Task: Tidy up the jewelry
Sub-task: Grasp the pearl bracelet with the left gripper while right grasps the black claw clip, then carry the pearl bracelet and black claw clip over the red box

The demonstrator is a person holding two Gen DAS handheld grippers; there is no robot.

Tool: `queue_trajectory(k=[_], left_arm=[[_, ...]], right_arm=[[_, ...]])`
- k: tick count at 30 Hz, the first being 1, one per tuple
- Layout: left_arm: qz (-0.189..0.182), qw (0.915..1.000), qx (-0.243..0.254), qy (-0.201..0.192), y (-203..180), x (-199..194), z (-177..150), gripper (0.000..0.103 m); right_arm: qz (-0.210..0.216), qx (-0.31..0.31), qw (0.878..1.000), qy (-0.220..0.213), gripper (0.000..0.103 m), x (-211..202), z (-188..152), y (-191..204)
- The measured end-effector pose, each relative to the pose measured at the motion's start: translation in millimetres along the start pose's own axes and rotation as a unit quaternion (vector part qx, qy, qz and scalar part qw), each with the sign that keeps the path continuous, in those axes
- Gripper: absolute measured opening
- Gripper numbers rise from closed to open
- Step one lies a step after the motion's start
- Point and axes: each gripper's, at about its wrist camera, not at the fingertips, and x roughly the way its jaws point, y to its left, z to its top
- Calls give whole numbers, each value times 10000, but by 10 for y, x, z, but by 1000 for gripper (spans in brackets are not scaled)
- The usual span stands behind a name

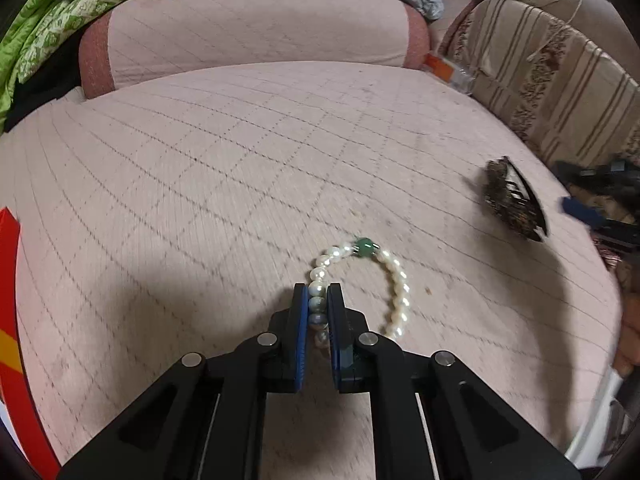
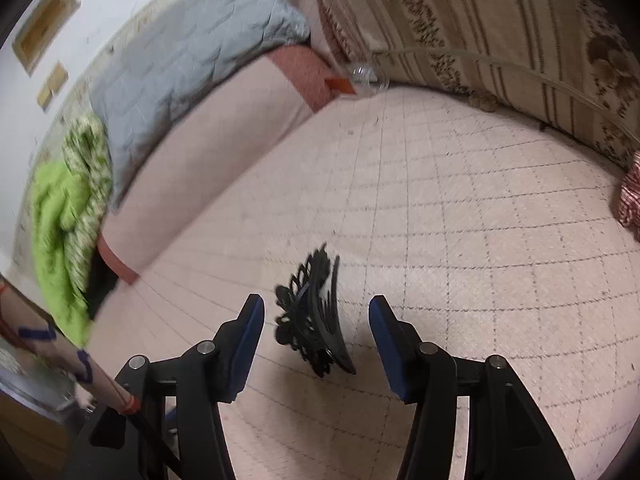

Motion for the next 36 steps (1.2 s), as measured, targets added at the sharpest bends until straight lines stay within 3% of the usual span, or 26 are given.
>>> queue_trajectory(k=[5,14,16,19,23,28,36], left_arm=[[-50,9995,241,-215,-14,-276,-112,9],[-112,9988,287,-387,85,-403,-216,9],[-127,9988,232,-402,125,-394,-234,9],[-185,9986,155,-468,172,-433,-233,9],[-178,9976,166,-642,181,-557,-224,9],[-153,9965,150,-806,225,-729,-220,9],[-55,9932,-117,-1160,454,-1192,-265,9]], right_arm=[[-235,-382,9984,353,60,308,-121,104],[-884,-1224,9874,480,59,618,-230,352],[-911,-1161,9878,501,39,632,-231,315],[-896,-1065,9889,522,36,614,-223,300],[-752,-1008,9912,400,36,499,-212,391],[-252,-1132,9932,144,36,260,-252,646],[424,-1686,9847,149,36,121,-518,1211]])
